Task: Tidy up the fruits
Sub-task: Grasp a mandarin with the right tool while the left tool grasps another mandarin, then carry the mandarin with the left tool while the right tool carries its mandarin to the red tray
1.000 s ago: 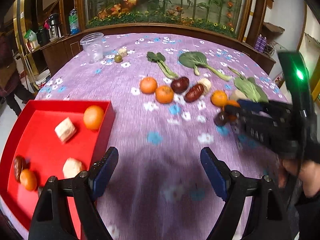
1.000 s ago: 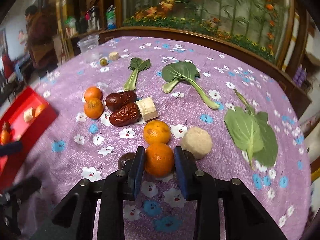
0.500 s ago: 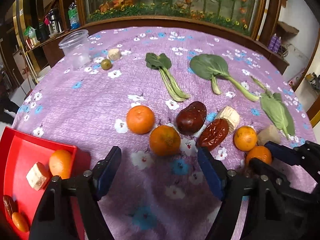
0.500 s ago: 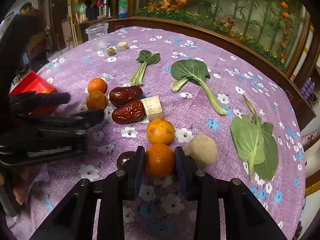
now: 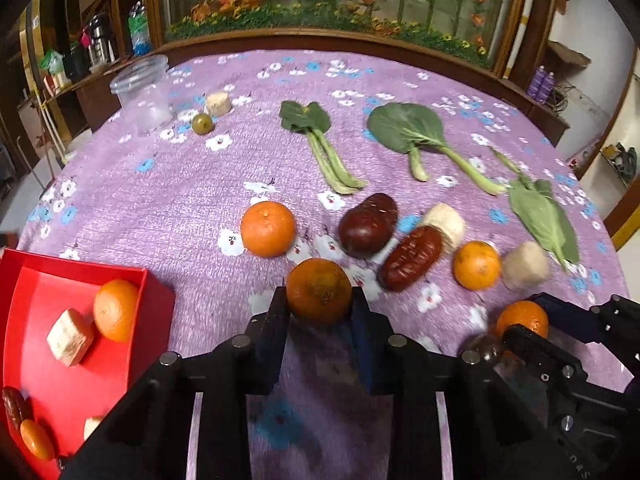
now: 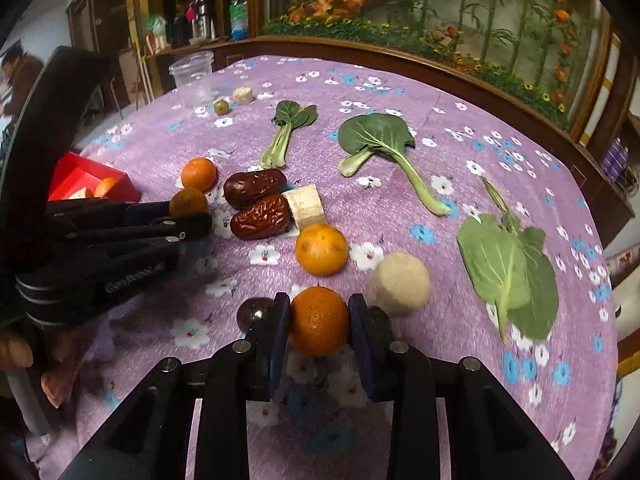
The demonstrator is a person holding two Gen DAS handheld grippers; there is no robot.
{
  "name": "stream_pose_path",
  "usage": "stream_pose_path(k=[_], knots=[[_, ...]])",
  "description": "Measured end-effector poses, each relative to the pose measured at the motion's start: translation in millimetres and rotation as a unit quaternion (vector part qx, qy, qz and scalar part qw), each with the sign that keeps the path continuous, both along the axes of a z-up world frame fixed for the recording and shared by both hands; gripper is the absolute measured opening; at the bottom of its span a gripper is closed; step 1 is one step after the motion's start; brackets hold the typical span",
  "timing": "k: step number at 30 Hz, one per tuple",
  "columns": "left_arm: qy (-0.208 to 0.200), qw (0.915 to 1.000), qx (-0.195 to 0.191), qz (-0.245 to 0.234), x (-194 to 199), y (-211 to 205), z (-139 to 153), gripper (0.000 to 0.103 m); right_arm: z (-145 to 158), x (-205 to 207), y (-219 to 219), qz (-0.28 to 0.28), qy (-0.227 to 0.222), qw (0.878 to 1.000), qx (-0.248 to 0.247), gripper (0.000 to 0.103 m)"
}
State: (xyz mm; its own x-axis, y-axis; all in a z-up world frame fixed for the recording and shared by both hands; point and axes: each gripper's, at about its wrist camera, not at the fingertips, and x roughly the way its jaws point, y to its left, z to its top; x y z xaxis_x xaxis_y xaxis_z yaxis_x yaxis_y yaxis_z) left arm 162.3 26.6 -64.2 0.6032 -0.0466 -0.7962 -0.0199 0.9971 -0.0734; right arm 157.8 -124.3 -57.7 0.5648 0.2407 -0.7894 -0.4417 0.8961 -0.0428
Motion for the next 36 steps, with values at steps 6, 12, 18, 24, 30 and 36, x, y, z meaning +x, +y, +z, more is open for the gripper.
stream_pose_path(k=[6, 12, 18, 24, 30, 36], knots=[[-0.008, 0.9996, -0.006, -0.027, -35.7, -9.2, 4.7, 0.028, 8.8, -31.8, -14.8, -0.018, -0.016, 0.999, 0.026, 0.032], [-0.031, 0.9974, -0.038, -0.052, -72.6, -3.8, 14.1, 0.028, 13.3, -62.3, -26.8, -0.034, -0.022, 0.998, 0.046, 0.032], [-0.040, 0.9965, -0.042, -0.059, -90.8, 2.1, 17.5, 0.028, 11.2, -81.8, -32.7, -0.042, -0.021, 0.997, 0.066, 0.032], [-0.039, 0.9960, -0.048, -0.064, -104.8, 1.3, 19.5, 0.028, 12.0, -90.2, -34.0, -0.039, -0.020, 0.996, 0.078, 0.032], [-0.041, 0.9948, -0.052, -0.077, -126.4, -4.3, 22.5, 0.028, 11.7, -100.6, -34.1, -0.041, -0.020, 0.995, 0.087, 0.032], [-0.036, 0.9953, -0.050, -0.074, -143.3, -5.0, 20.2, 0.028, 12.6, -112.1, -29.7, -0.041, -0.021, 0.995, 0.087, 0.032]])
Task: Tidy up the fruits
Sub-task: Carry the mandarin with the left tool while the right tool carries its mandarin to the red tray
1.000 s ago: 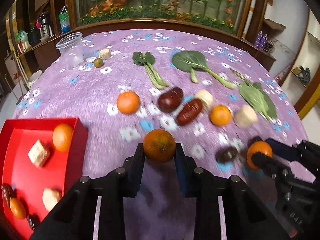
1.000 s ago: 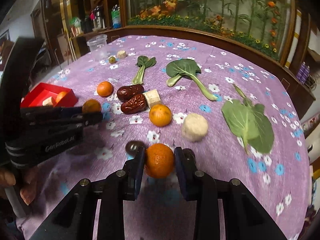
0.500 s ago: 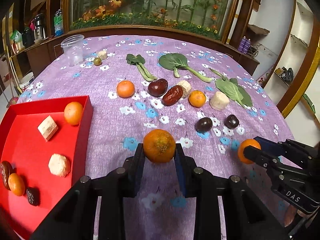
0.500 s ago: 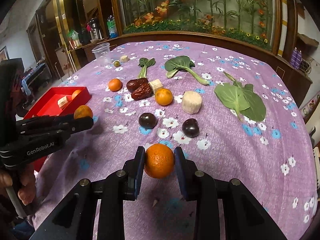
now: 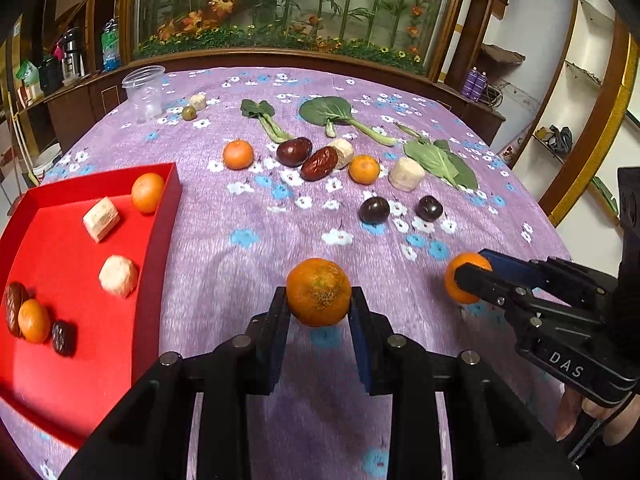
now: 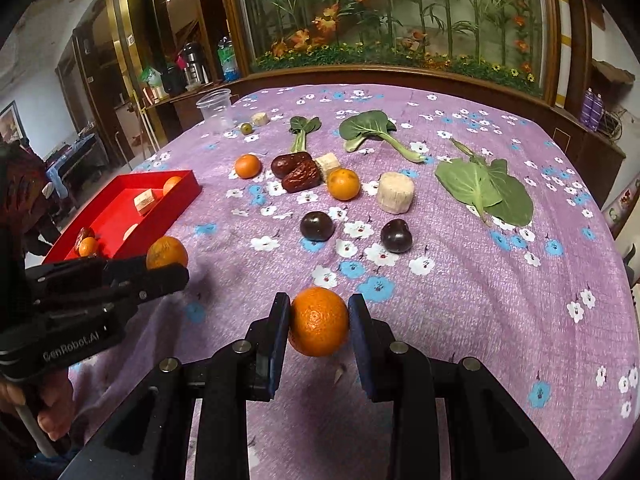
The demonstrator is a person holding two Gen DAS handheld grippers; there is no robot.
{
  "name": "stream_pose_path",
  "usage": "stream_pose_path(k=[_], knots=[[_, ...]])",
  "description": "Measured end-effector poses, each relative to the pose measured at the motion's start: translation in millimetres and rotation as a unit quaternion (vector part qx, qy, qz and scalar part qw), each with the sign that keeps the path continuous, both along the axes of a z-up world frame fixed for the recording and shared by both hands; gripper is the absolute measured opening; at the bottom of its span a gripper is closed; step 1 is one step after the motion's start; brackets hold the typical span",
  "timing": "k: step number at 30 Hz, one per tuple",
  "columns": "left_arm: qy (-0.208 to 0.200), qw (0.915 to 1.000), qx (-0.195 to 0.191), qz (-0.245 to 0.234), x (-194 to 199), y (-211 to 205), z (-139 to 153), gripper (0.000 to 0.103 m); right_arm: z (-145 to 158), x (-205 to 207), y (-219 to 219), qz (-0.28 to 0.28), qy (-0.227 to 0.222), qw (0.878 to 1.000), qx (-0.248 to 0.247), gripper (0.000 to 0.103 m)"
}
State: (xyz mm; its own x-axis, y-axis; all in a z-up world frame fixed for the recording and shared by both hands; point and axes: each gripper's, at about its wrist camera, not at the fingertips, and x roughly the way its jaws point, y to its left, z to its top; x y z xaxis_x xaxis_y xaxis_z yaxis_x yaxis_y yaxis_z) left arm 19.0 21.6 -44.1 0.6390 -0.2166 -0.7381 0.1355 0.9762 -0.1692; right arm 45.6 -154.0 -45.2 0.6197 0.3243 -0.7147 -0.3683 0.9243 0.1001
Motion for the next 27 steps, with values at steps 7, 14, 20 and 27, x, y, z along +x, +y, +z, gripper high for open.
stream_pose_path(k=[7, 14, 20, 27], knots=[[-0.007, 0.9999, 0.001, 0.015, -18.5, 10.2, 7.7, 0.028, 7.9, -11.7, 12.6, 0.009, -0.011, 1.000, 0.001, 0.032], [-0.016, 0.9988, 0.001, 0.047, -30.2, 32.6, 18.9, 0.028, 16.3, -18.8, 33.8, 0.027, -0.023, 0.999, 0.004, 0.032], [-0.020, 0.9969, -0.002, 0.077, -36.1, 54.7, 24.1, 0.028, 24.8, -19.2, 56.6, 0.046, -0.034, 0.998, 0.011, 0.032], [-0.022, 0.9919, -0.013, 0.124, -43.4, 87.6, 28.7, 0.028, 35.0, -17.3, 90.2, 0.075, -0.047, 0.996, 0.020, 0.033]])
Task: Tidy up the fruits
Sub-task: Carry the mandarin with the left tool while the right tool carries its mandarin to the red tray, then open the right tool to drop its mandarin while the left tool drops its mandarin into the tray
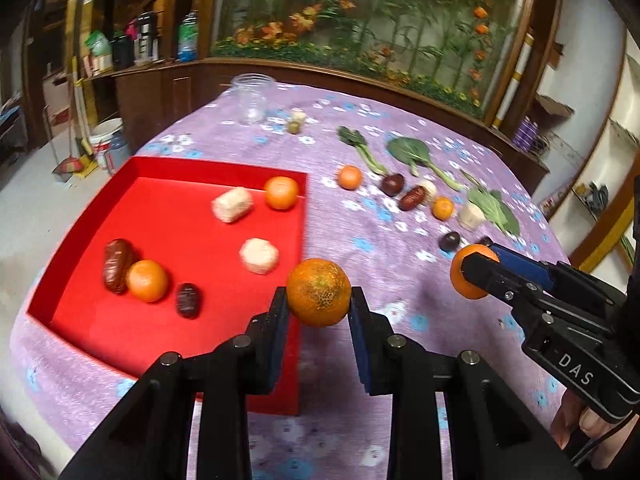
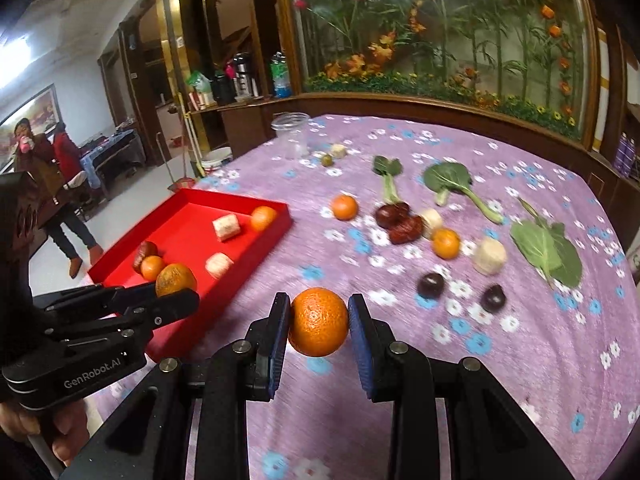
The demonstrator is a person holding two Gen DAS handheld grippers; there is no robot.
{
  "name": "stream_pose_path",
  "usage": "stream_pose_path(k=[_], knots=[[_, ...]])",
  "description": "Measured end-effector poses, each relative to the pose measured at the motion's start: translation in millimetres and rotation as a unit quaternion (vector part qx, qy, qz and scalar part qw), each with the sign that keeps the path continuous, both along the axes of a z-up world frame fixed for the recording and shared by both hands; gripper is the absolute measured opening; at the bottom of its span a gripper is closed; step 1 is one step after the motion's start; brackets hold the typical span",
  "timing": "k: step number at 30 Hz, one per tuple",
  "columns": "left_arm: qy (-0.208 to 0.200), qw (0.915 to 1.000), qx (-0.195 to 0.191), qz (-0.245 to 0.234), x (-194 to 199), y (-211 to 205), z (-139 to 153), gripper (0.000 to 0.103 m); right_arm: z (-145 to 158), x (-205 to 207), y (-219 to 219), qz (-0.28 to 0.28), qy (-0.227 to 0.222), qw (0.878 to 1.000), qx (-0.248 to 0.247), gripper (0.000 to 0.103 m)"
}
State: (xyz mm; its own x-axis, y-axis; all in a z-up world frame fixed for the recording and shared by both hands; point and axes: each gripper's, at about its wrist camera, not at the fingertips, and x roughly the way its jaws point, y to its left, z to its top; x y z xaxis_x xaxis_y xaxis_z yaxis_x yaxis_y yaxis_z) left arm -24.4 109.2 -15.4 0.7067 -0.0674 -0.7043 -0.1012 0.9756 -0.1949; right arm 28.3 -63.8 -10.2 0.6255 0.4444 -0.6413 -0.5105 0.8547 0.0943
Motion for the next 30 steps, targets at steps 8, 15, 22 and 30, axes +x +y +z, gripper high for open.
stream_pose_path(k=[8, 15, 22, 30], knots=[[0.006, 0.9981, -0.007, 0.062, -7.4, 45.3, -3.5, 0.028, 3.4, 5.8, 48.4, 0.039, -0.005, 0.999, 0.010, 0.033], [0.013, 0.9958, -0.009, 0.090, -12.3, 72.2, -8.6, 0.028, -1.2, 14.9, 87.4, 0.064, 0.003, 0.998, 0.017, 0.033], [0.027, 0.9926, -0.003, 0.118, -16.4, 94.2, -16.4, 0.028, -14.2, 10.6, 119.9, 0.095, 0.018, 0.995, 0.012, 0.032], [0.048, 0.9895, -0.006, 0.136, -14.7, 107.5, -28.6, 0.028, -34.0, 7.0, 136.0, 0.112, 0.039, 0.993, 0.003, 0.032]])
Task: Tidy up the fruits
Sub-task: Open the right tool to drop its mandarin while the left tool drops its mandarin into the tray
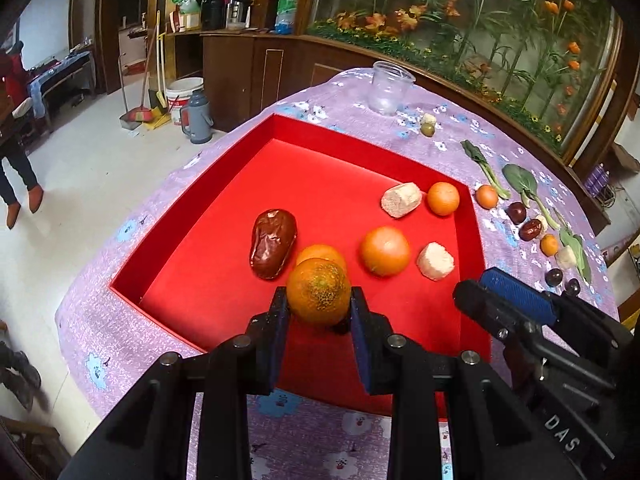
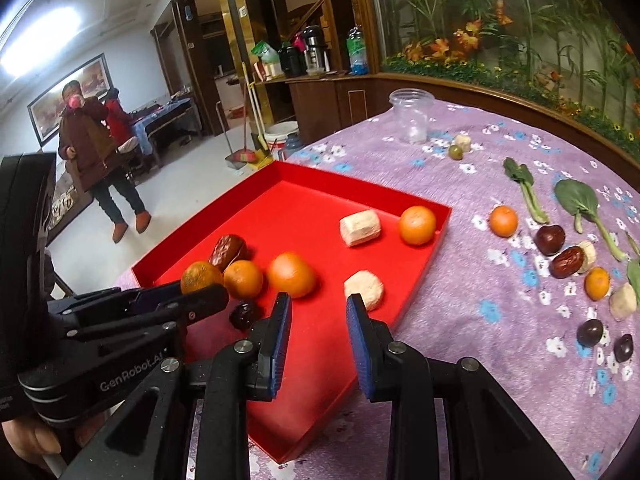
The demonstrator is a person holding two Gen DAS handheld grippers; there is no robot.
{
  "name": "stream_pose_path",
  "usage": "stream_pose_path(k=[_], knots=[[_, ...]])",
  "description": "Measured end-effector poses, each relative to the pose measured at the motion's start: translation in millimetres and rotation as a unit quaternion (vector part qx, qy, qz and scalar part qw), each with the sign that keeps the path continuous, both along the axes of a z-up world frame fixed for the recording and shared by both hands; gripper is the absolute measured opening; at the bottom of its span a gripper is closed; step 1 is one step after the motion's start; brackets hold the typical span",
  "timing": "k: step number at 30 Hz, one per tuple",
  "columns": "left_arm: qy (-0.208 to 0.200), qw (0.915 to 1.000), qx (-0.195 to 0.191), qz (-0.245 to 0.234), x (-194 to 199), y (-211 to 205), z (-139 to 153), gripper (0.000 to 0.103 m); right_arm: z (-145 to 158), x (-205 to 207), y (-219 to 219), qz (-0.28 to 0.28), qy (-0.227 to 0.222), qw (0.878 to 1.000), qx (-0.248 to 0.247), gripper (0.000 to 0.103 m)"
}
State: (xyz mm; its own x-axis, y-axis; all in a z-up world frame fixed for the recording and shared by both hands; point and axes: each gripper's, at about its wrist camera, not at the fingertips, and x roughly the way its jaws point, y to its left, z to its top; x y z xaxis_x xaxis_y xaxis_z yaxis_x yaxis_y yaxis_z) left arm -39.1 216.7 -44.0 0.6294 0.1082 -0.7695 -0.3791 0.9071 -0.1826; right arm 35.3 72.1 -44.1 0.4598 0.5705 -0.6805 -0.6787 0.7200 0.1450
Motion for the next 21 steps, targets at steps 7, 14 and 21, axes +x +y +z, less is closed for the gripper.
stream_pose_path(k=[7, 14, 21], knots=[[0.016, 0.9999, 0.002, -0.004, 0.4, 1.0, -4.1, 0.047, -4.2, 4.0, -9.4, -0.005, 0.014, 1.000, 0.014, 0.040], [-0.006, 0.9996, 0.009, 0.027, -4.7, 6.8, 7.8, 0.085, -0.7, 8.9, -30.6, -0.029, 0.016, 0.999, 0.026, 0.057], [-0.033, 0.9991, 0.021, 0.016, -1.9, -12.1, 25.5, 0.085, 8.6, 13.3, -68.3, -0.066, 0.009, 0.997, 0.040, 0.058]])
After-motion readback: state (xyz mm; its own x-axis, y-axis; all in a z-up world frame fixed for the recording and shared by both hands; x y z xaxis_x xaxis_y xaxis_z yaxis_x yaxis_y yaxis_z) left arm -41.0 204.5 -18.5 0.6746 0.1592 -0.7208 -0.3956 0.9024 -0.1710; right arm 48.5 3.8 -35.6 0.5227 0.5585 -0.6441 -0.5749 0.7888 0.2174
